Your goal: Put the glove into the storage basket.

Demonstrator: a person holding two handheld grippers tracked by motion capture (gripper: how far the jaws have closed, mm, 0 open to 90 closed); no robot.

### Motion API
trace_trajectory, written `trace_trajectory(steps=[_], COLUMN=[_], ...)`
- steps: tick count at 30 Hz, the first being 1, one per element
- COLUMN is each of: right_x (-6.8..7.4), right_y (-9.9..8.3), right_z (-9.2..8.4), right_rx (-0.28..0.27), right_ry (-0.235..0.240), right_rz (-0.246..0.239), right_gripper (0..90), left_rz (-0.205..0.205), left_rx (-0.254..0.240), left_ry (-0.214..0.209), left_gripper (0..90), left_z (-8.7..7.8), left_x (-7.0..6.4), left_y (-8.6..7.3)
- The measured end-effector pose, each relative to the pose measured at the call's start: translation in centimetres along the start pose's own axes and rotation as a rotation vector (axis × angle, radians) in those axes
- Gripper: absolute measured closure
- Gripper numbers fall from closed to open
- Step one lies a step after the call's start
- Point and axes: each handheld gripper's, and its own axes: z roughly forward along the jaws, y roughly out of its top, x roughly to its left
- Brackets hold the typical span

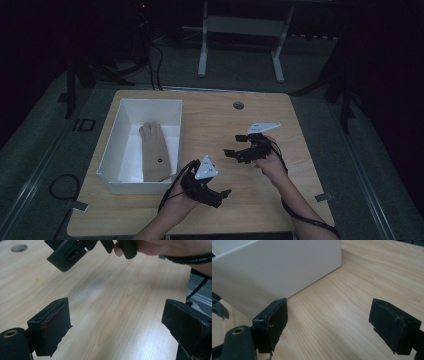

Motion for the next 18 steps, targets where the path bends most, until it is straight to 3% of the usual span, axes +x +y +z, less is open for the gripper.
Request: trace_trajectory(steps=[6, 18], right_x=[-0.4, -1.0], right_y=[-2.4, -6.1], right_z=[0.3, 0.5], right_rx=[0.011, 0.056], right_ry=[0.02, 0.029], right_rz=[0.007, -0.005], right_gripper=[15.6, 15.8], left_rz=[-0.03, -0.016], left_rx=[0.008, 0.051], left_ry=[-0.023, -0.058], left_gripper=[8.6, 8.6], left_z=[1.5, 4.3], left_x=[-0.1, -0.6], left_y=[-1.0, -2.9])
